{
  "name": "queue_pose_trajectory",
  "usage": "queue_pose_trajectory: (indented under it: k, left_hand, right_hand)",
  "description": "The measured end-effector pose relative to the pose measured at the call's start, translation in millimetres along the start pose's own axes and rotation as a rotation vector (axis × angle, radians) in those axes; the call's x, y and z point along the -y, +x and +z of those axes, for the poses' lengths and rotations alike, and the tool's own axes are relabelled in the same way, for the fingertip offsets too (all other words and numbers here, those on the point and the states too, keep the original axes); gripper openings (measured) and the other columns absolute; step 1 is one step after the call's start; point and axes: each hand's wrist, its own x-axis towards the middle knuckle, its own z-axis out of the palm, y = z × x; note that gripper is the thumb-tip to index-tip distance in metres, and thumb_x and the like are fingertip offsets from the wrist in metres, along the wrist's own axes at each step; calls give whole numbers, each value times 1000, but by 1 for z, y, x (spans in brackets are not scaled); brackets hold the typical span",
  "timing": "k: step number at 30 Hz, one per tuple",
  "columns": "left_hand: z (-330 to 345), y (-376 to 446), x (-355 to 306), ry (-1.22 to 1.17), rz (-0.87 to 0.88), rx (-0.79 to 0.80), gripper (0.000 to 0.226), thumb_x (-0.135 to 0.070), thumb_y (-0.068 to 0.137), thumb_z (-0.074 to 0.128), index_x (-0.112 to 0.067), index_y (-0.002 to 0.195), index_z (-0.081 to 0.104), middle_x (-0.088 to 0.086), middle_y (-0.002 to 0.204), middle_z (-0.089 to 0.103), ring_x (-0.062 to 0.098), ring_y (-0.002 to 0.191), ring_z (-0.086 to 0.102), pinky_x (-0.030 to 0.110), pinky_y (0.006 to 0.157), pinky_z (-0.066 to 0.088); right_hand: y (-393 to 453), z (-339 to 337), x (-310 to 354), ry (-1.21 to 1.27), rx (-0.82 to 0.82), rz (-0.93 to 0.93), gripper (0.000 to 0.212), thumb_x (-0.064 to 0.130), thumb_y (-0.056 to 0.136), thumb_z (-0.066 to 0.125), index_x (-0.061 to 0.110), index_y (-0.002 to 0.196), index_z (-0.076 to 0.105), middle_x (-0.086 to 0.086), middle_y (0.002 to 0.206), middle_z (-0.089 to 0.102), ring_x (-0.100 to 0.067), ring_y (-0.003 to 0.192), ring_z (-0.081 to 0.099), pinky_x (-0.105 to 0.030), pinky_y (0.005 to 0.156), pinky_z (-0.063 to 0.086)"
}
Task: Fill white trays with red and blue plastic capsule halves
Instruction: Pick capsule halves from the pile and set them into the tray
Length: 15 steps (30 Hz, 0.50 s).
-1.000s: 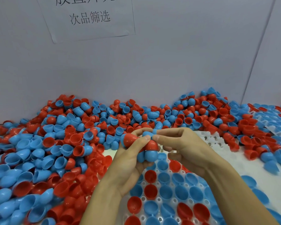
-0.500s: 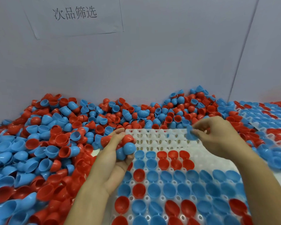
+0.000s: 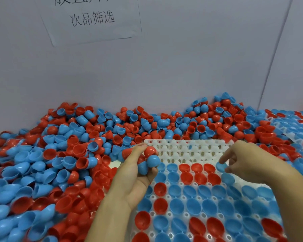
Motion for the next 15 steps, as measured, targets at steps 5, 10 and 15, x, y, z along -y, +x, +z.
queue_pose_trajectory:
  k: [5, 10, 15]
  left_hand:
    - [2, 2, 2, -59, 20, -72, 14, -20, 88, 73, -6, 87, 70, 9, 79, 70, 13, 63, 68, 23, 47, 54]
    - [9, 4, 4, -188, 20, -115, 23, -24, 94, 66, -2, 101, 67, 16, 96, 69, 22, 77, 68, 25, 56, 58]
    - [2, 5, 1, -215, 63, 3, 37, -27, 97, 60, 4, 115, 67, 21, 118, 71, 32, 109, 70, 39, 95, 54]
  right_hand:
    - [-16, -1, 47, 287, -153, -312, 2, 36, 89, 71, 38, 90, 72, 12, 83, 72, 0, 71, 65, -16, 61, 52]
    - [-30, 37, 108, 531, -123, -553, 9, 40, 80, 79, 32, 80, 74, 25, 69, 64, 3, 62, 60, -12, 59, 46]
    - [-28, 54, 129, 742, -338, -519, 6, 35, 81, 78, 29, 83, 77, 14, 69, 66, -4, 67, 59, -18, 65, 50]
